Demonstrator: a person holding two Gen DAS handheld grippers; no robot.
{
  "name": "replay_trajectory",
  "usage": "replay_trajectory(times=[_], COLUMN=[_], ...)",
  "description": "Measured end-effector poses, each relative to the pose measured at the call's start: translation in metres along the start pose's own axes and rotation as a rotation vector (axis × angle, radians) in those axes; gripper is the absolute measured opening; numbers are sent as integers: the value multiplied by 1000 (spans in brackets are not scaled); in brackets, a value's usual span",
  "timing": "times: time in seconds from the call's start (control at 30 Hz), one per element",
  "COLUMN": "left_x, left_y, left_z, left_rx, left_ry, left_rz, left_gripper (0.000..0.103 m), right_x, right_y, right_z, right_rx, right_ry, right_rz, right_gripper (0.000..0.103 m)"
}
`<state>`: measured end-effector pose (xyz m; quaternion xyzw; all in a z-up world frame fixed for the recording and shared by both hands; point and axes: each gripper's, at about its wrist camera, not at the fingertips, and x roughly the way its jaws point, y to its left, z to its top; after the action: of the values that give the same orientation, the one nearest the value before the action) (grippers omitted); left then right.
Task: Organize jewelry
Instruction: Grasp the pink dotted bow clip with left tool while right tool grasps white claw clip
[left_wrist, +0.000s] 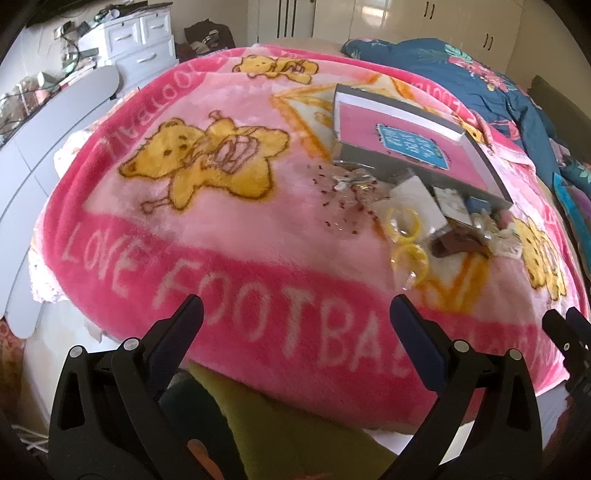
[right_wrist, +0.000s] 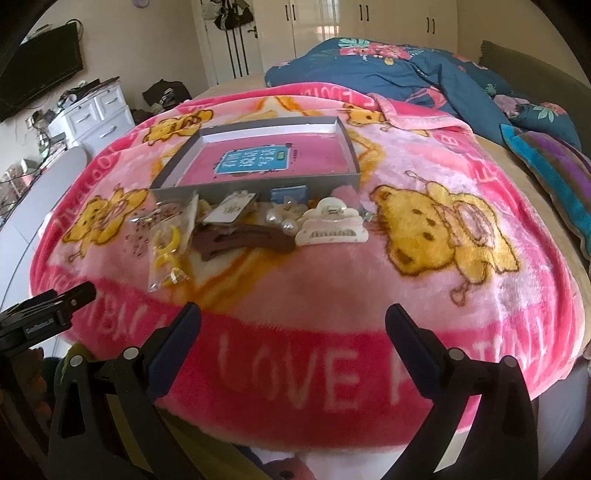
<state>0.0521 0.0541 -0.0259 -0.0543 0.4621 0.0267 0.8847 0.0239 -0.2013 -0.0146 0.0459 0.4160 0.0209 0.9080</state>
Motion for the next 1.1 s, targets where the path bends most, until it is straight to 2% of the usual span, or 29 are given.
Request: replay_trajectory(times=[0.17,0.33,0.57,0.73,0.8,0.9,1.03,1.1], left_x=[21,43,70,82,89,96,102,104], left_y=[4,-1,-4,-2,-1,0,-4,-7], left_z=[13,29,53,72,77,82,86,88], left_rx=[-4,13,-7,-22,-29,-45,-46,-44], left_ry=[42,73,84,82,93,108,110,108], left_rz=[-47,-159,-184,-215,-236,-276,-314,-338], left_gripper=[95,95,94,81,69,57,48,37], right_x=[14,29,59,84,95,110,125,127], right_y=[-10,-20,-36,-49,-53,-55,-54,-55], right_z=[12,25,40,50,53,57,60,59], right_rx=[17,41,66,108,125,136,117,115], right_ry=[-1,-1,25,44,58,76,86,78], right_rz=[-23,-38,-57,-51,-46,-31,-23,-11], right_gripper=[99,99,99,99,99,99,97,95])
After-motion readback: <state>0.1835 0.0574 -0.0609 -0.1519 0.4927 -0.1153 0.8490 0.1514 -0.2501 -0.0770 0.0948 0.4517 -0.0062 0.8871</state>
